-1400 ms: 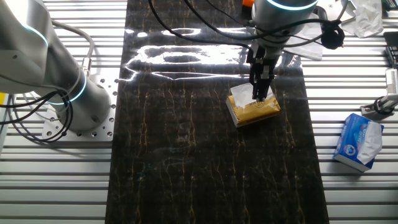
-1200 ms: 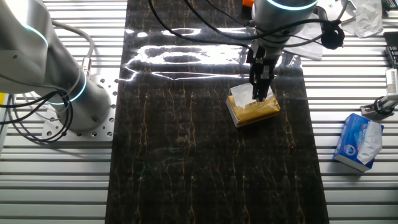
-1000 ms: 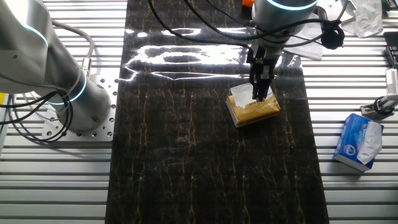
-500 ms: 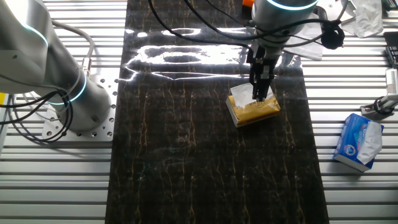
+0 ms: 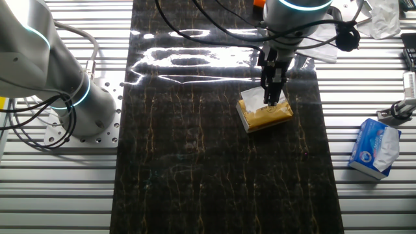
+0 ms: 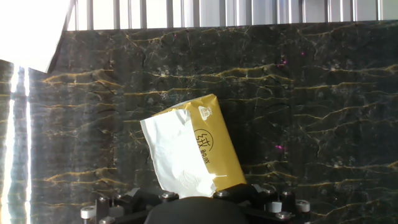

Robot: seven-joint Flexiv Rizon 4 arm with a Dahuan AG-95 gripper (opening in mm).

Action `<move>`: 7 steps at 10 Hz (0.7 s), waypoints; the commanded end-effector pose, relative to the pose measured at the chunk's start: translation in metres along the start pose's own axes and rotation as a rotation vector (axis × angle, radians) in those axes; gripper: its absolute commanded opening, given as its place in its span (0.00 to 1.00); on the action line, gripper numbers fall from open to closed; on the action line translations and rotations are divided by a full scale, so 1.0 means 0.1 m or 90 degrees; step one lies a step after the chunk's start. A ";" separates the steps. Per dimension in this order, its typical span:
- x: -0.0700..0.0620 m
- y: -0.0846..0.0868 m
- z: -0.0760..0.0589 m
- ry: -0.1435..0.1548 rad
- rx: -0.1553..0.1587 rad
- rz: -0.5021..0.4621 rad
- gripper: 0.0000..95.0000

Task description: Pull out a napkin

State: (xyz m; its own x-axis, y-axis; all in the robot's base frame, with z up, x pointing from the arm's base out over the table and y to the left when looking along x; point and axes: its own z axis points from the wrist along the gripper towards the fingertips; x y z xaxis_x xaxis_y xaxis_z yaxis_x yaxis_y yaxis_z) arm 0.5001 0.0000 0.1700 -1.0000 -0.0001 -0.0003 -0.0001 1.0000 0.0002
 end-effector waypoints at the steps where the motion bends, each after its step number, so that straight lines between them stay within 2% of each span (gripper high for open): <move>1: 0.00 0.00 0.00 -0.025 0.021 -0.097 0.00; 7: 0.00 0.00 0.00 -0.023 0.024 -0.097 0.00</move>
State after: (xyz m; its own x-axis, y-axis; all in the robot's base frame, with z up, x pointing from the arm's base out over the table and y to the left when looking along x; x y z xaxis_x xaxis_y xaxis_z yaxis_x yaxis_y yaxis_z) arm 0.4990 0.0002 0.1708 -0.9879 -0.1516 -0.0329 -0.1503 0.9879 -0.0385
